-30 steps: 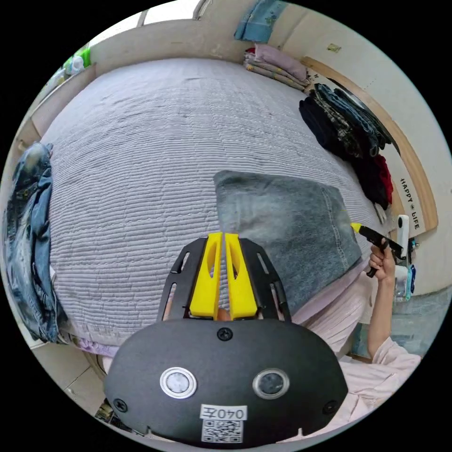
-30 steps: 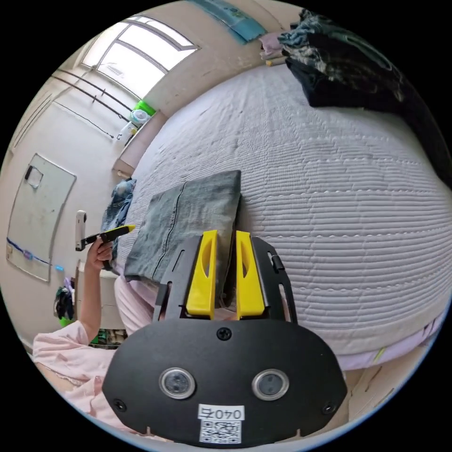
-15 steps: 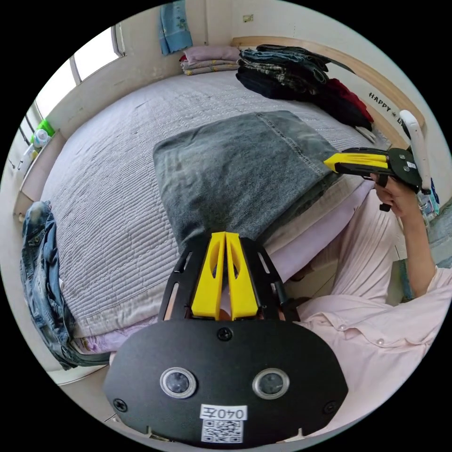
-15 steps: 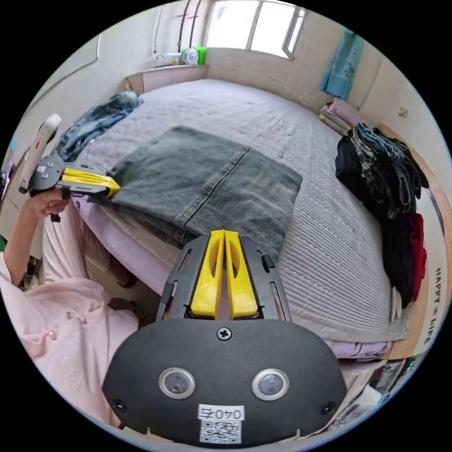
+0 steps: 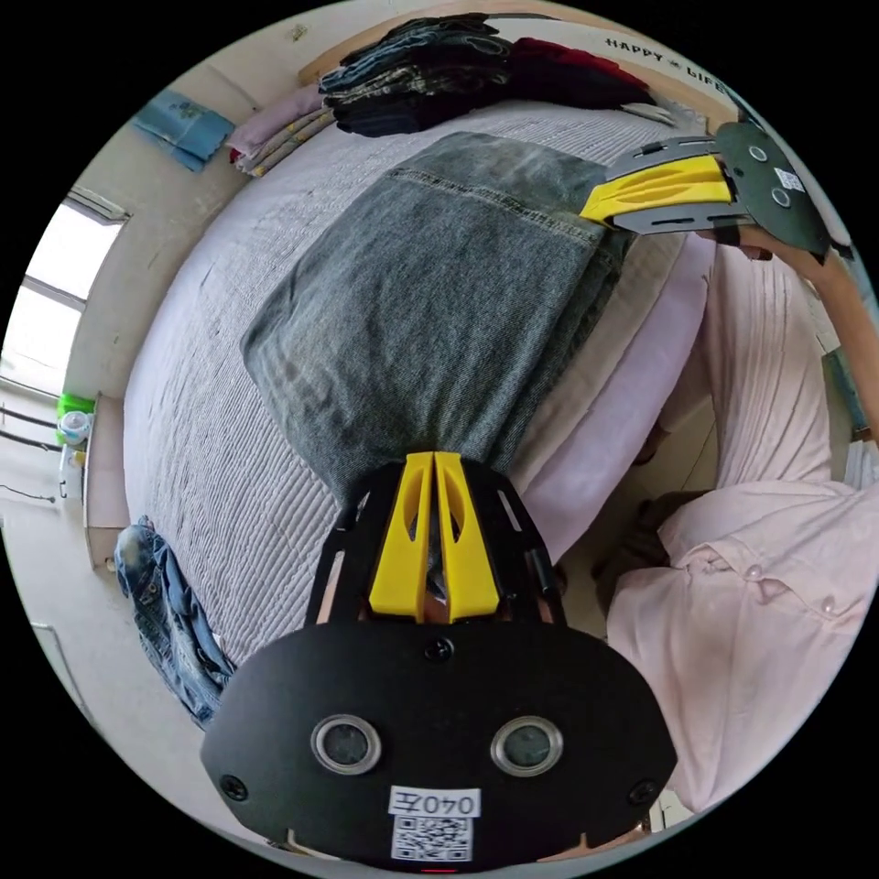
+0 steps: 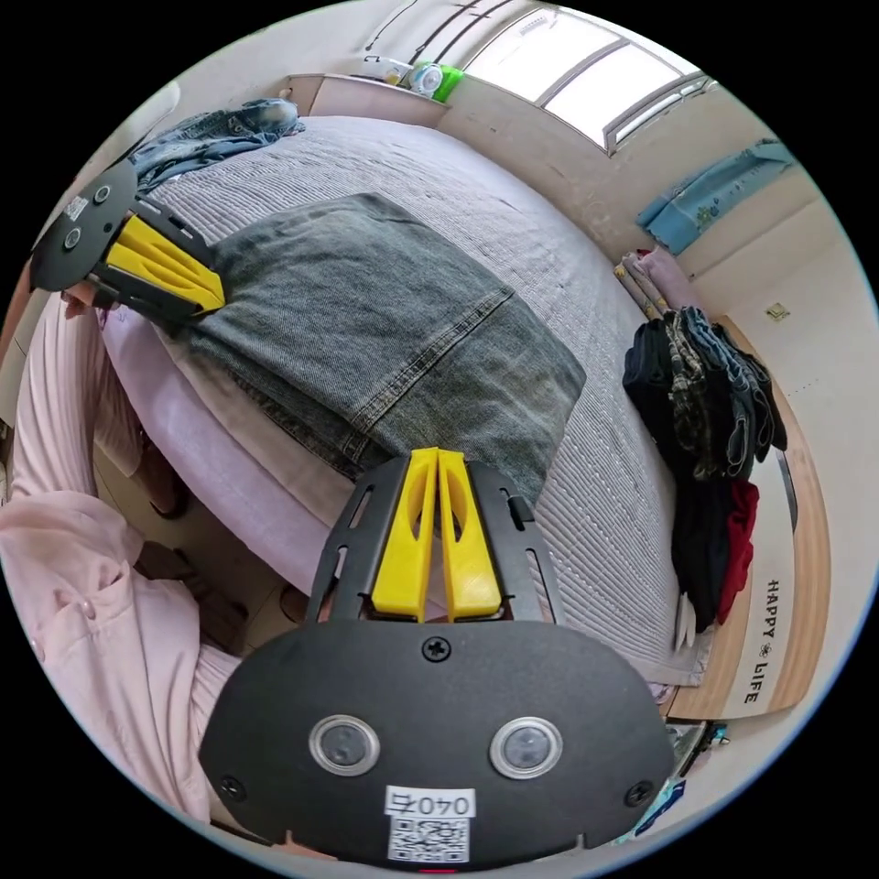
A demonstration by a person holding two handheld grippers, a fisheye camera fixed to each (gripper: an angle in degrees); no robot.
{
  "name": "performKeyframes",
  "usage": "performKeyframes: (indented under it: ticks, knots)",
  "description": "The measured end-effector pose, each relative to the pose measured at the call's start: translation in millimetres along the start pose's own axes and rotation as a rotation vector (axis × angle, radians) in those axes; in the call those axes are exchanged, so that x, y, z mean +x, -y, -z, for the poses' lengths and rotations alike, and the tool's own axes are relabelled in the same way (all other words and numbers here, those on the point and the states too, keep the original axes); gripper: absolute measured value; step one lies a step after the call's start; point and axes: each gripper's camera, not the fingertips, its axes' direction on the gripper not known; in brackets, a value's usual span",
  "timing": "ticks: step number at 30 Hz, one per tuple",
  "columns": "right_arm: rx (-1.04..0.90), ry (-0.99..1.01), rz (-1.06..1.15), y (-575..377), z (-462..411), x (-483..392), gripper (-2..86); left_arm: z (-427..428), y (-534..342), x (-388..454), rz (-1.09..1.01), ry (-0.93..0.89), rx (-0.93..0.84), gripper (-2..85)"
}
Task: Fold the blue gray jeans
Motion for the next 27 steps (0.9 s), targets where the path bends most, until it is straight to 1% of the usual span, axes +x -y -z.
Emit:
performKeyframes:
  ticks: [3,5,6,7,8,9,10,11,12,14,16,17,18,20,22,23,25,26,27]
  knots:
    - [0.004,0.061,-0.003,-0.3,6.8,6.5,-0.9,2.4,-7.4,12.6,-0.06,0.045,0.044,-1.1]
    - [0.007,0.164,-0.052,-3.9,15.8,25.8,-0.9,9.3,-12.7,11.0,-0.007,0.035,0.064,-1.0]
    - [0.017,0.189,-0.091,-6.9,20.4,34.5,-0.9,18.9,-21.0,6.1,0.046,0.049,0.089,-1.0]
    - [0.044,0.194,-0.186,-17.4,31.8,53.0,-1.0,24.2,-26.6,1.9,0.083,0.068,0.092,-0.9]
    - [0.079,0.147,-0.276,-32.4,45.7,69.8,-1.0,36.1,-40.6,-8.7,0.171,0.118,0.102,-0.9]
    - [0.088,0.132,-0.315,-40.0,52.1,77.3,-1.0,49.6,-56.8,-22.7,0.296,0.151,0.134,-0.9]
    - [0.107,0.14,-0.371,-53.4,63.0,89.3,-1.0,55.8,-65.0,-30.0,0.36,0.144,0.154,-0.9]
    - [0.125,0.185,-0.401,-63.2,70.6,96.9,-1.0,64.8,-79.9,-42.7,0.458,0.076,0.2,-0.9]
    - [0.131,0.214,-0.409,-66.5,72.9,98.8,-1.0,68.5,-90.2,-51.1,0.517,-0.029,0.239,-0.9]
    - [0.158,0.285,-0.428,-72.1,77.2,97.9,-1.0,66.9,-93.9,-51.1,0.522,-0.129,0.266,-0.9]
    - [0.145,0.275,-0.426,-70.0,76.4,91.7,-1.0,60.8,-88.5,-41.0,0.512,-0.098,0.242,-0.9]
    - [0.13,0.238,-0.424,-67.5,75.7,86.9,-1.0,55.3,-83.5,-32.8,0.495,-0.071,0.219,-0.9]
    - [0.123,0.222,-0.42,-66.1,75.3,84.4,-1.0,49.0,-79.3,-26.1,0.48,-0.078,0.198,-0.9]
    - [0.095,0.216,-0.386,-59.8,72.4,75.8,-1.0,38.1,-75.7,-18.9,0.467,-0.123,0.169,-0.9]
    - [0.058,0.197,-0.37,-56.9,64.8,70.2,-1.0,23.4,-75.0,-13.4,0.463,-0.128,0.119,-0.9]
    - [-0.017,0.166,-0.36,-56.2,51.2,67.1,-1.0,11.7,-76.9,-10.0,0.453,-0.126,0.096,-0.9]
    - [-0.108,0.162,-0.352,-61.9,26.2,63.4,-1.0,2.9,-84.4,-12.2,0.484,-0.164,0.119,-0.9]
    - [-0.063,0.187,-0.391,-68.7,27.3,67.0,-1.0,3.3,-88.3,-17.1,0.496,-0.201,0.122,-0.9]
    - [-0.066,0.204,-0.398,-69.9,29.5,70.2,-1.0,5.3,-91.4,-22.6,0.517,-0.229,0.113,-0.9]
